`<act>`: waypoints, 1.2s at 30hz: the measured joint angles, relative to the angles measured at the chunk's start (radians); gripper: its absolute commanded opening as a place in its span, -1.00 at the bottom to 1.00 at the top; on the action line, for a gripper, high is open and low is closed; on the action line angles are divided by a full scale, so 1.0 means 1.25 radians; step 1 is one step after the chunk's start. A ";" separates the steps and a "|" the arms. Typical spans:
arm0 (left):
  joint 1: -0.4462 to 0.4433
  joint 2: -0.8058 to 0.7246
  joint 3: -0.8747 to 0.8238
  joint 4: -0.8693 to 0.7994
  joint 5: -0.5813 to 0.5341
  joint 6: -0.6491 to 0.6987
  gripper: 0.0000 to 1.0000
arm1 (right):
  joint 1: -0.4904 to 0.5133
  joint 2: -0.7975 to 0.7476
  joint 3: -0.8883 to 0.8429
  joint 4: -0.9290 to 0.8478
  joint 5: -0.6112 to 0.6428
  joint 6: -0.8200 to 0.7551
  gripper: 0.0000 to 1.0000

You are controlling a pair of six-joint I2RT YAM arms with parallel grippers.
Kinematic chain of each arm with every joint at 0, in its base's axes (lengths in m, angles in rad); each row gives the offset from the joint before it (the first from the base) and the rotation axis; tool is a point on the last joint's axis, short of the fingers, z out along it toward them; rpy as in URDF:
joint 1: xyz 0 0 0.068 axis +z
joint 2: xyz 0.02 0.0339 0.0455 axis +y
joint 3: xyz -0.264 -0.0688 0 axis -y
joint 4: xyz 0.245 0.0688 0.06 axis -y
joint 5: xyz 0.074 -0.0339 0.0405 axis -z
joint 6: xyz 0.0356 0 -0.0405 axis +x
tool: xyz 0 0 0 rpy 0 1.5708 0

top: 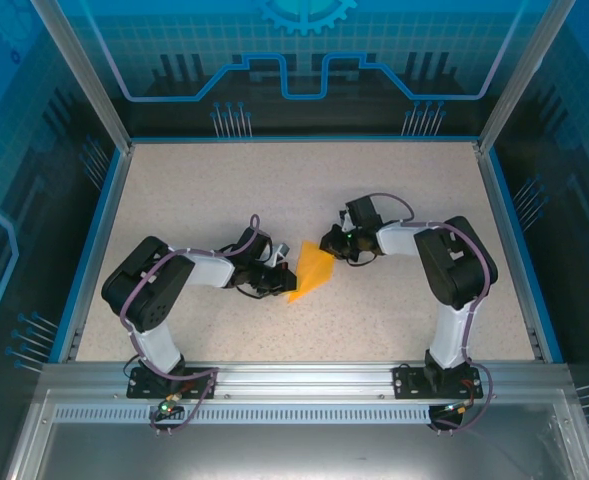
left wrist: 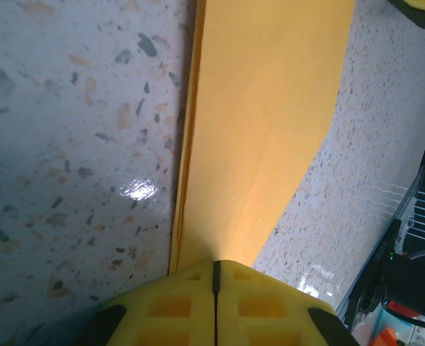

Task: Fold a paper plane with a square sheet of paper (pick it up from the middle)
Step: Fourth fold the wing at the center of the table.

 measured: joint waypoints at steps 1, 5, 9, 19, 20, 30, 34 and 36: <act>0.000 0.000 0.000 0.000 0.001 0.000 -0.87 | -0.006 0.000 0.000 0.000 -0.001 -0.001 -0.77; 0.001 0.001 0.000 0.000 0.003 0.000 -0.88 | -0.034 0.000 0.002 0.000 -0.003 -0.006 -0.76; 0.001 0.002 0.000 0.001 0.004 0.001 -0.88 | -0.042 -0.008 0.002 -0.005 -0.002 -0.010 -0.75; 0.002 0.003 0.000 0.002 0.006 0.000 -0.87 | 0.081 -0.119 0.002 -0.024 0.029 -0.011 -0.79; 0.002 0.003 0.000 0.002 0.007 0.001 -0.87 | 0.099 -0.119 0.002 -0.024 0.033 -0.007 -0.79; 0.003 0.004 0.000 0.003 0.011 0.001 -0.87 | 0.171 -0.102 -0.023 0.013 0.049 0.044 -0.79; 0.004 0.005 0.001 0.003 0.013 0.000 -0.86 | 0.177 -0.062 -0.023 0.038 0.050 0.060 -0.80; 0.004 0.005 0.001 0.003 0.015 0.000 -0.86 | 0.178 -0.045 -0.027 0.042 0.052 0.064 -0.80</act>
